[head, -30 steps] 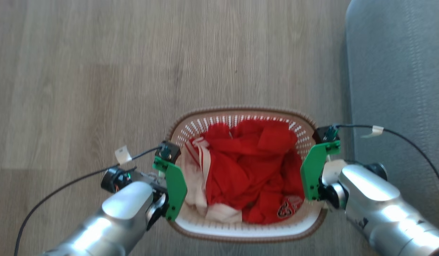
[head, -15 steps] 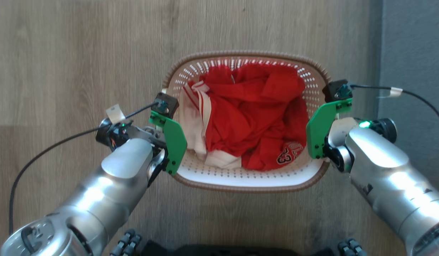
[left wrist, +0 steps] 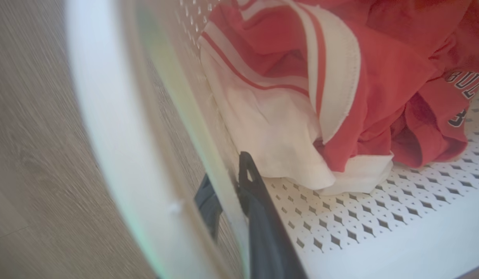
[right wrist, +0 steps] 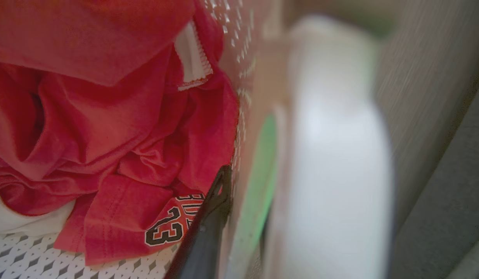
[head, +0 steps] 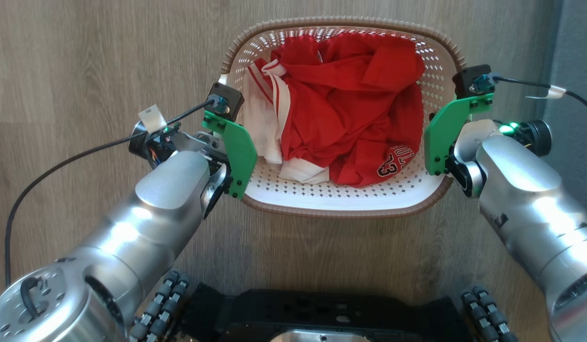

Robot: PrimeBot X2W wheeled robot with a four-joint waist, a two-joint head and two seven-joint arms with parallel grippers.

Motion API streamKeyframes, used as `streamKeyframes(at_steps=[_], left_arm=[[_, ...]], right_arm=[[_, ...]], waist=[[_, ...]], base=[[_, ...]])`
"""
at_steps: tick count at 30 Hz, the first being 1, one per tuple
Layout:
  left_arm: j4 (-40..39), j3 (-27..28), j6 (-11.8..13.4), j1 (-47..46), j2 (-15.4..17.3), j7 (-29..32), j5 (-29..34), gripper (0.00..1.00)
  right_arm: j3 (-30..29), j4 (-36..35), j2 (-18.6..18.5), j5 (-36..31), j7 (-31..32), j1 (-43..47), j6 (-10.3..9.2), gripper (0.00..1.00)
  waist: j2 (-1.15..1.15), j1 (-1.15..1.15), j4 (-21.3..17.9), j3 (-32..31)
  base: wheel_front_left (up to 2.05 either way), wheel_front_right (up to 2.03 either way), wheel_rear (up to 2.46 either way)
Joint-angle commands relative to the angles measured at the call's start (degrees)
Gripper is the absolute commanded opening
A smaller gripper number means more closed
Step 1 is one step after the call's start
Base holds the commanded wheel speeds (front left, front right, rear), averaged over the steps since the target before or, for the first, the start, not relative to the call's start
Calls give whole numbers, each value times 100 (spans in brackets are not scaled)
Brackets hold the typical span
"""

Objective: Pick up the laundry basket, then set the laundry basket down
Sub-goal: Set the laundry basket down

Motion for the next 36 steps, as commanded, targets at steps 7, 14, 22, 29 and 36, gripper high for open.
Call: streamKeyframes(at_steps=[7, 14, 22, 29, 36], left_arm=[[-322, -145, -60, -113, -73, -113, -27, 0], [-371, -179, -24, -127, -73, -115, -76, 0], [-415, -193, -1, -154, -73, -54, -141, 0], [-409, -196, 220, -172, -73, -59, -257, 66], [-397, -197, 304, -137, -73, 59, -281, 100]], right_arm=[[147, 158, 311, -249, -296, 55, 90, 0], [195, 347, 312, -321, -474, -43, 90, 0], [216, 491, 330, -289, -503, -133, 90, 0], [199, 673, 327, -295, -630, -201, 90, 100], [190, 855, 361, -311, -693, -232, 90, 100]], waist=[[0, -1, 57, 320], [0, -1, 101, 444], [0, -1, 117, 525], [0, -1, 134, 554], [0, -1, 156, 498]], base=[[0, 0, 0], [0, 0, 0], [0, 0, 0], [0, 0, 0], [0, 0, 0]])
